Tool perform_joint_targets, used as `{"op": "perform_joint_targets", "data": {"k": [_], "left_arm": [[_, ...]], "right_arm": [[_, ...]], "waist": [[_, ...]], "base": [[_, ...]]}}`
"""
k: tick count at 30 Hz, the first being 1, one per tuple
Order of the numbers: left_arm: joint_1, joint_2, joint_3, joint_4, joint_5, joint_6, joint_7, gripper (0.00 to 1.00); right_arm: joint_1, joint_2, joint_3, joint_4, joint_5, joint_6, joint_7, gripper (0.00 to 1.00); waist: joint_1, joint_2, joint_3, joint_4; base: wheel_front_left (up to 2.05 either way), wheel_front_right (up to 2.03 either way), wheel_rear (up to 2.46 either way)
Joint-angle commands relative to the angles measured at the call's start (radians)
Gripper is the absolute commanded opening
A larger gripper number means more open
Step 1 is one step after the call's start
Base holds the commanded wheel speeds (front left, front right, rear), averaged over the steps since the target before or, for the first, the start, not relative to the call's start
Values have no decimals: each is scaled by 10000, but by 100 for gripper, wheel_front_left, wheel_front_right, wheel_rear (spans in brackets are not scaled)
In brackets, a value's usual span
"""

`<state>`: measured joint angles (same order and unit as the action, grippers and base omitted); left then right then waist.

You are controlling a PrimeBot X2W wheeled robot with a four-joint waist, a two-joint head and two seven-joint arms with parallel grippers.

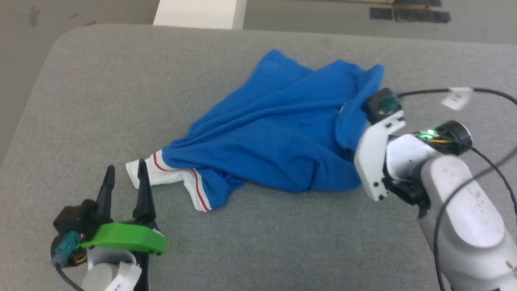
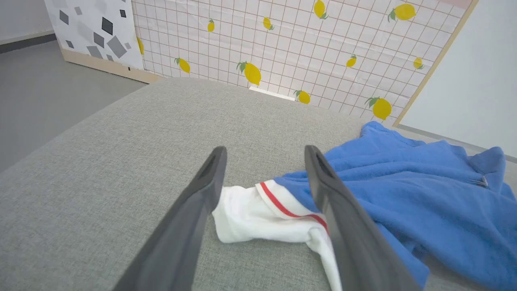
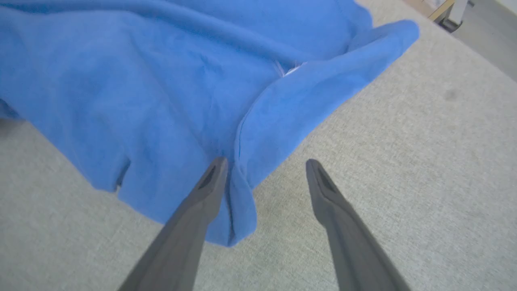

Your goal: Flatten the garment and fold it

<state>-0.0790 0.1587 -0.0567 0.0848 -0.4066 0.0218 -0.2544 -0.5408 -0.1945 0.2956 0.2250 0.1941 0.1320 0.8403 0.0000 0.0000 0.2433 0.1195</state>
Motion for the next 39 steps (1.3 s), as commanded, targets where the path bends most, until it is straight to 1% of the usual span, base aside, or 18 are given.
{"op": "perform_joint_targets", "data": {"k": [1,5,9,12,14,15,16,18,21,24,26,29,35,39], "left_arm": [[-230,-70,-16,6,76,-86,-70,100],[-370,-245,-57,162,32,-248,-72,100],[-560,-372,-69,315,25,-384,-72,100],[-647,-464,-54,372,43,-450,-73,100],[-692,-510,-15,378,63,-494,-73,100],[-698,-527,-3,399,81,-515,-73,100],[-716,-542,11,395,93,-537,-73,100],[-749,-579,34,410,125,-582,-73,100],[-806,-626,36,426,166,-651,-73,100],[-871,-677,10,436,184,-719,-73,100],[-926,-714,-26,459,196,-765,-73,100],[-1039,-776,-123,514,190,-857,-74,100],[-1260,-889,-302,623,206,-1032,-74,100],[-1392,-954,-420,733,200,-1123,-74,100]], "right_arm": [[-310,-150,322,178,16,-13,355,100],[-915,-490,1292,677,108,-13,1410,100],[-1199,-868,2184,1023,375,-13,2397,100],[-1271,-1164,2760,1078,734,-13,2893,100],[-1319,-1309,2925,1052,980,-13,3065,100],[-1359,-1353,2956,1003,1094,-13,3071,22],[-1405,-1377,2958,937,1188,-13,2999,0],[-1561,-1437,2926,797,1425,-13,2814,0],[-1933,-1397,2609,664,1609,-13,2343,0],[-2450,-1215,2220,711,1522,-13,1871,0],[-2879,-978,1911,864,1368,-13,1530,0],[-3584,-676,1570,1211,957,-13,1034,0],[-4964,-53,932,2415,-198,-13,-127,0],[-5664,372,191,3242,-1167,-13,-1226,0]], "waist": [[0,0,419,334],[0,0,753,493],[0,0,978,607],[0,0,1053,651],[0,0,1083,652],[0,0,1093,644],[0,0,1098,640],[0,0,1107,636],[0,0,1112,634],[0,0,1138,672],[0,0,1163,722],[0,0,1231,884],[0,0,1502,1334],[0,0,1737,1649]], "base": [[0,0,0],[0,0,0],[0,0,0],[0,0,0],[0,0,0],[0,0,0],[0,0,0],[0,0,0],[0,0,0],[0,0,0],[0,0,0],[0,0,0],[0,0,0],[0,0,0]]}}
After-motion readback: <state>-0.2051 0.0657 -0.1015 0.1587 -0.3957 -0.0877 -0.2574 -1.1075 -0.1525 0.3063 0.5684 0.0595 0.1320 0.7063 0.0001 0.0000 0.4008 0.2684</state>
